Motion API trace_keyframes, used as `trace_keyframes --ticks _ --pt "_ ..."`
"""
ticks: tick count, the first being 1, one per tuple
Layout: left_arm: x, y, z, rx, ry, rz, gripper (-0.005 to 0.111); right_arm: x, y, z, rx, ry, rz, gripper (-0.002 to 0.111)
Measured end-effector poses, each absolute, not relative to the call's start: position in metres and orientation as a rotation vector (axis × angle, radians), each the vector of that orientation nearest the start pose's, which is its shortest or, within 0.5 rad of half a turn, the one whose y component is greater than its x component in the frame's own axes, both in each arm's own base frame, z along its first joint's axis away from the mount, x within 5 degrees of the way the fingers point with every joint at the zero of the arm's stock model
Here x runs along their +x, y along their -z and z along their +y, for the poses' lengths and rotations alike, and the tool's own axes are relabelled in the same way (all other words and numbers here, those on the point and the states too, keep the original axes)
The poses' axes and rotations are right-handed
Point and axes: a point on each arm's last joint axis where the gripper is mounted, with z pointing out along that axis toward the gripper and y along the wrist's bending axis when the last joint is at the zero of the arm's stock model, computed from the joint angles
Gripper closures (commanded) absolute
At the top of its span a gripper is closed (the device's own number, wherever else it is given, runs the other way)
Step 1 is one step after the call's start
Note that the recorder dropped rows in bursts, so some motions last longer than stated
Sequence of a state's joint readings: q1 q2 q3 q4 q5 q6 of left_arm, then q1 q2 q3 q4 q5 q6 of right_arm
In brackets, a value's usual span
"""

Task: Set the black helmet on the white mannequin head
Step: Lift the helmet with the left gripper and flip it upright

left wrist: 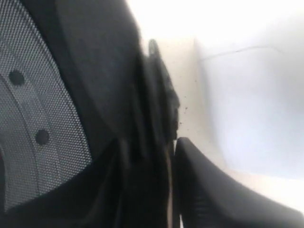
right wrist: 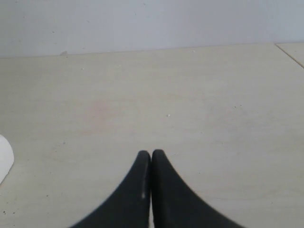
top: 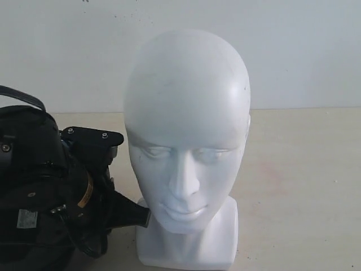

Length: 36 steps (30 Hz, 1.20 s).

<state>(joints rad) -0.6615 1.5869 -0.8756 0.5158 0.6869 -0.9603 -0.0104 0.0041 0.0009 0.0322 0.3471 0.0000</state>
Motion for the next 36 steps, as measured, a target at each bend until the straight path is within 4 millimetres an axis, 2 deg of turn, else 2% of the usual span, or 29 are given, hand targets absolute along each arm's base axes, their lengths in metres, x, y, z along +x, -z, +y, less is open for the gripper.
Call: trace_keyframes --ticks 9,18,30,36 --pt "0.243 -0.198 -0.152 0.071 -0.110 2.686 0.102 0.054 -0.181 0.000 0.030 -0.024 1.835 0.109" --pt "0.234 -0.226 -0.144 -0.054 -0.021 2.631 0.102 0.054 -0.181 0.000 0.030 -0.024 1.835 0.109" --pt "0.226 -0.248 -0.137 -0.081 0.025 2.572 0.102 0.054 -0.181 0.000 0.030 -0.024 1.835 0.109" --pt "0.216 -0.273 -0.126 -0.085 0.054 2.492 0.102 0.054 -0.181 0.000 0.030 -0.024 1.835 0.109"
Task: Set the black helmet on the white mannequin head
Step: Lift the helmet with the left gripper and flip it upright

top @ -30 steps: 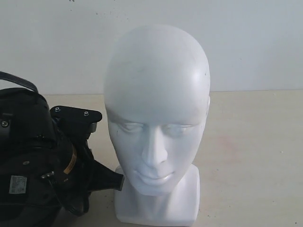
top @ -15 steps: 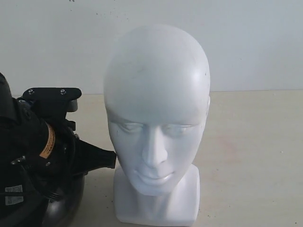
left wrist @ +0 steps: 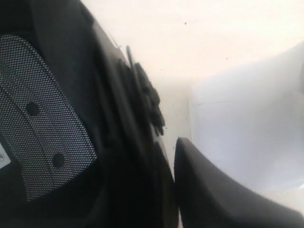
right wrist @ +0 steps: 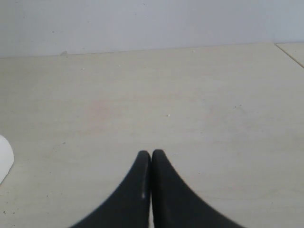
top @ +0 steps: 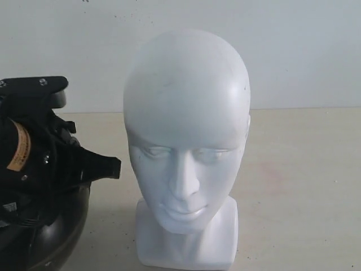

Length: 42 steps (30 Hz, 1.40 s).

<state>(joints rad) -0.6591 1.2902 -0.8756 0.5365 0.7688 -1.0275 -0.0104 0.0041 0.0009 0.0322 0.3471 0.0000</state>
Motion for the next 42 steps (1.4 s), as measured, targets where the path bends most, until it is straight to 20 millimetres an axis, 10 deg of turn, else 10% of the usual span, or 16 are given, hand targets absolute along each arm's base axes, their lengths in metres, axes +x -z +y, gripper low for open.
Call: trace_keyframes --ticks 42 --pt "0.169 -0.431 -0.097 0.146 0.419 1.663 0.102 0.054 -0.181 0.000 0.030 -0.024 1.835 0.109"
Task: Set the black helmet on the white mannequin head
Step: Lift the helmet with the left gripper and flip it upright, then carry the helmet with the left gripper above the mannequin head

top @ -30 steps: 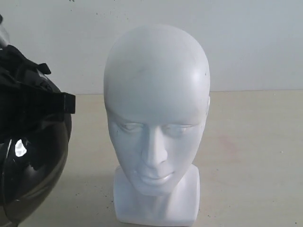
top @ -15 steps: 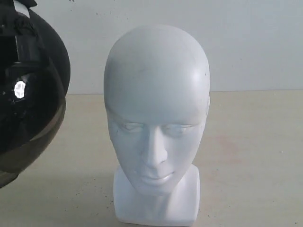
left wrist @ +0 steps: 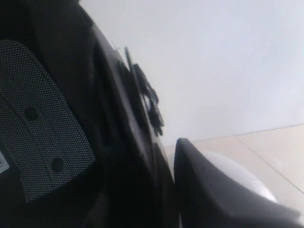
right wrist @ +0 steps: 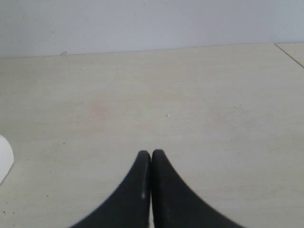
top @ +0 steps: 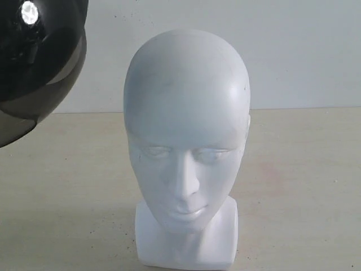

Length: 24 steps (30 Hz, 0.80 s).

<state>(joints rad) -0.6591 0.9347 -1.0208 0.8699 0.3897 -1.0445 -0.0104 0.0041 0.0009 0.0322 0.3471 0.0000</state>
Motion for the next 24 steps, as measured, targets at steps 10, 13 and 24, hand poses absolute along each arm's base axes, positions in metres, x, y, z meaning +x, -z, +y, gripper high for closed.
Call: trace_keyframes --ticks 10,13,24 --pt "0.159 -0.446 -0.103 0.233 0.527 1.508 0.102 0.054 -0.181 0.000 0.030 -0.024 1.835 0.109" --pt "0.151 -0.453 -0.095 0.222 0.520 1.466 0.102 0.054 -0.181 0.000 0.030 -0.024 1.835 0.109" --pt "0.128 -0.449 -0.066 0.101 0.547 1.391 0.102 0.054 -0.181 0.000 0.030 -0.024 1.835 0.109"
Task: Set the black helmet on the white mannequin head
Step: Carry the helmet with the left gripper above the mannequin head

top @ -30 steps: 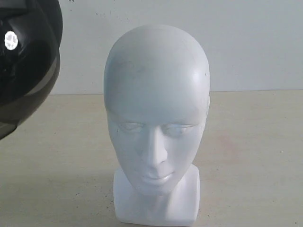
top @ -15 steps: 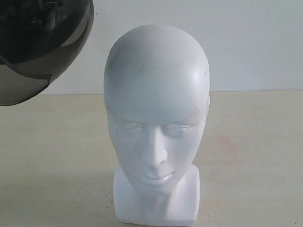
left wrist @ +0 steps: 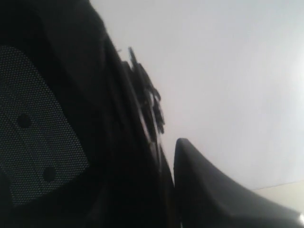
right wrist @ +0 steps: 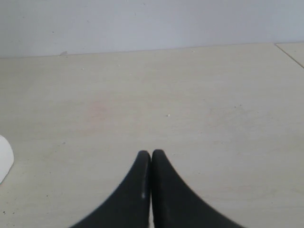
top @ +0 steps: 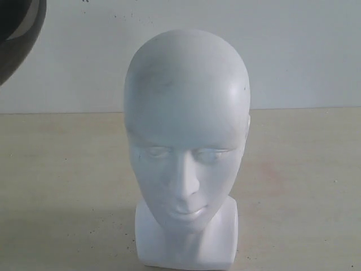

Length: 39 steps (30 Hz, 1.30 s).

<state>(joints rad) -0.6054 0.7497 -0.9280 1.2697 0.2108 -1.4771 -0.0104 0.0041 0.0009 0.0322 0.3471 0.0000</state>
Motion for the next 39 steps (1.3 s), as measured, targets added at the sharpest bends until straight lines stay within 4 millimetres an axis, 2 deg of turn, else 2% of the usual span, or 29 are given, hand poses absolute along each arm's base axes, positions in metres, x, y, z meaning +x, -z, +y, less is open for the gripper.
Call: trace_keyframes --ticks 4,15,25,29,34,39 --pt "0.126 -0.442 -0.065 0.120 0.531 1.390 0.102 0.054 -0.181 0.000 0.030 -0.024 1.835 0.109" --pt "0.123 -0.443 -0.067 0.168 0.525 1.367 0.102 0.054 -0.181 0.000 0.030 -0.024 1.835 0.109" --pt "0.125 -0.443 -0.065 0.204 0.436 1.358 0.102 0.054 -0.181 0.000 0.030 -0.024 1.835 0.109" --pt "0.122 -0.440 -0.071 0.318 0.430 1.367 0.102 0.054 -0.181 0.000 0.030 -0.024 1.835 0.109" --pt "0.116 -0.448 -0.079 0.393 0.515 1.237 0.102 0.054 -0.181 0.000 0.030 -0.024 1.835 0.109" --pt "0.115 -0.442 -0.080 0.328 0.610 1.059 0.102 0.054 -0.181 0.000 0.030 -0.024 1.835 0.109"
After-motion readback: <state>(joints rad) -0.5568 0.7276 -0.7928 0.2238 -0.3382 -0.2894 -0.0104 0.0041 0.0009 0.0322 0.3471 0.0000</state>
